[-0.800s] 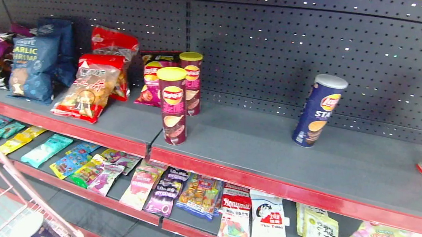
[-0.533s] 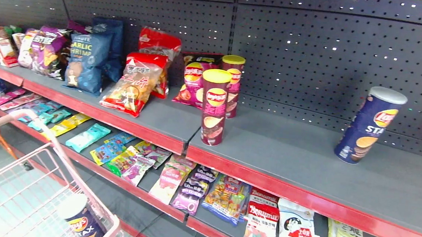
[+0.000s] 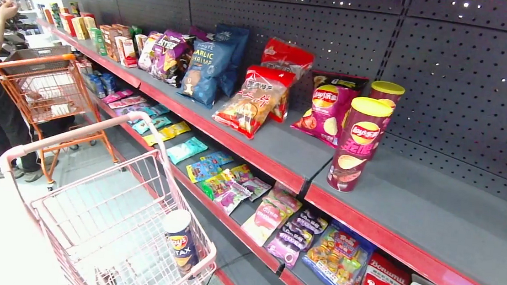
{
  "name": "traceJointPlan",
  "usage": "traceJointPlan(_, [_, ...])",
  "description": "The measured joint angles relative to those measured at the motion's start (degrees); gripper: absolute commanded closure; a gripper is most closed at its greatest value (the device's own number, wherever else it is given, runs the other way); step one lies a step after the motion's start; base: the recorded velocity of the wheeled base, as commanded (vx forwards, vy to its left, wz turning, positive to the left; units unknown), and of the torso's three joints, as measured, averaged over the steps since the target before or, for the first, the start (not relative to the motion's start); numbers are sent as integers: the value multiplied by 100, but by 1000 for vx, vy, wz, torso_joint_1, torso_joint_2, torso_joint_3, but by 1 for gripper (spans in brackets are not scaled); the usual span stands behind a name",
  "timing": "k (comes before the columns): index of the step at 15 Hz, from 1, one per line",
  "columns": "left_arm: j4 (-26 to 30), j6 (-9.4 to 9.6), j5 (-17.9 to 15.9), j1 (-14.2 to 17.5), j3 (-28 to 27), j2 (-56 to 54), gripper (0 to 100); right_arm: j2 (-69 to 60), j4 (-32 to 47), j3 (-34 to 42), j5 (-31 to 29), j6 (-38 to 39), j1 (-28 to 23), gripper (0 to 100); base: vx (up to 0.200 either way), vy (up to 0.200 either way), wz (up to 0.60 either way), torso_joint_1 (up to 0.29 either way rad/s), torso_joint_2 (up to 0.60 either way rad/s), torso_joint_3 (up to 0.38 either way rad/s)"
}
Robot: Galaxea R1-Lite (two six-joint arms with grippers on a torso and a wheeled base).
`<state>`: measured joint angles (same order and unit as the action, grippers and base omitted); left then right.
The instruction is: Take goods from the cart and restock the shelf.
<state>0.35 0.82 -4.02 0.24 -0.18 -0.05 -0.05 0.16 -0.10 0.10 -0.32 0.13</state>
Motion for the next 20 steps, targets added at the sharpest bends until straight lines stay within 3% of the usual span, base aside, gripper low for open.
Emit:
traceJointPlan(9, [0,0,0,-6,0,0,0,0,0,0,0,5,0,0,0,0,0,-90,220,123])
traceJointPlan(20, [2,5,-2,0,0,0,0,0,0,0,-2,5,5,0,0,0,0,-178,453,274])
